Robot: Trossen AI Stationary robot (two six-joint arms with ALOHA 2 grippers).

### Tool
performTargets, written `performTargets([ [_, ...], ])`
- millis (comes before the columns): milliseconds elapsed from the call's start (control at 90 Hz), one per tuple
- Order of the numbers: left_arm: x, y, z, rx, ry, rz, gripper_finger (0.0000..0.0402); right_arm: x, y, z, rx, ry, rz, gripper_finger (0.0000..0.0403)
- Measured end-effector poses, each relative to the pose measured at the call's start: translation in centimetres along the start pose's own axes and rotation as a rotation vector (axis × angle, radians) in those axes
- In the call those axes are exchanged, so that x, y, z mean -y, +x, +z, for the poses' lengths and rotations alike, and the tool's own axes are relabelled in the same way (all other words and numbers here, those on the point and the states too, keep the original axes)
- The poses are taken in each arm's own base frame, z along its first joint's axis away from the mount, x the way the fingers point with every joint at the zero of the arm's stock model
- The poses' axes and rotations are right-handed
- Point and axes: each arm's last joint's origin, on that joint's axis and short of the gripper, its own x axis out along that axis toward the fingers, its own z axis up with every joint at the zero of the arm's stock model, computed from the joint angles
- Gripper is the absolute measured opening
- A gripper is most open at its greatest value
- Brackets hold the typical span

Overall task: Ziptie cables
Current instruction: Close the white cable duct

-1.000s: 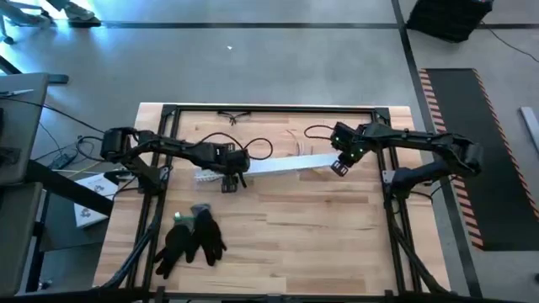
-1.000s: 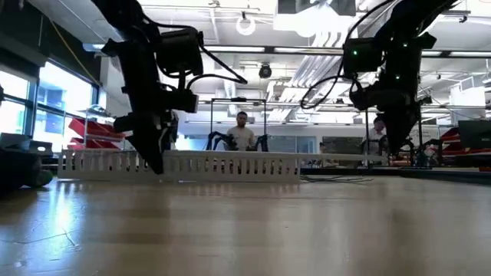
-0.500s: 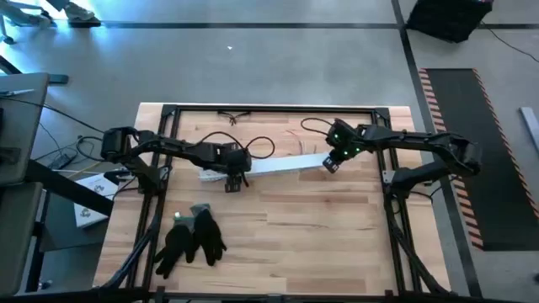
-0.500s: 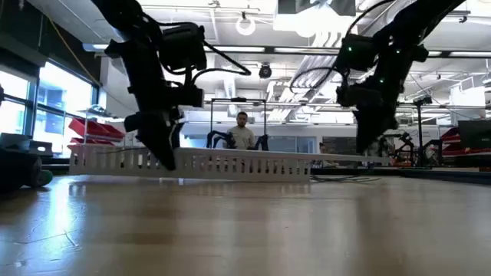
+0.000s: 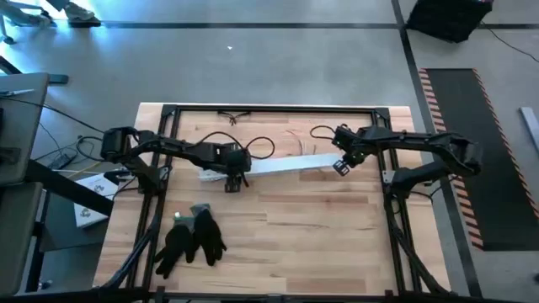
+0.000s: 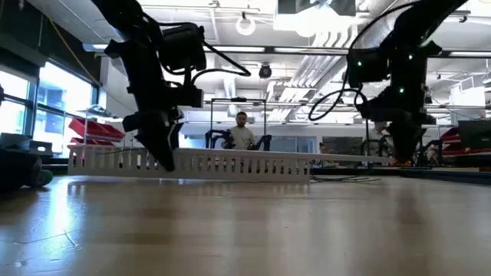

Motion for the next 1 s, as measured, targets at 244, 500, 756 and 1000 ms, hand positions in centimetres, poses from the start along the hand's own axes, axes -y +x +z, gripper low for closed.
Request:
performTargets([
  [244, 0.0, 0.1, -0.3, -0.027, 0.023, 0.001, 0.0247, -1.5, -0.5, 2.3, 0.218, -0.039, 0.185, 0.0011],
  [500, -0.1, 0.0, 0.2, 0.020, 0.012, 0.023, 0.0247, -1.5, -1.2, 2.0, 0.154, -0.080, 0.138, 0.0011],
  [756, -1.1, -0.5, 0.9, 0.031, -0.085, 0.023, 0.0271, -1.3, -1.1, 1.0, 0.066, -0.096, 0.087, 0.0011],
  [1000, -1.8, -1.1, 1.1, -0.025, -0.046, 0.079, 0.0303, -1.9, -1.2, 0.9, 0.088, -0.128, 0.097, 0.0011],
])
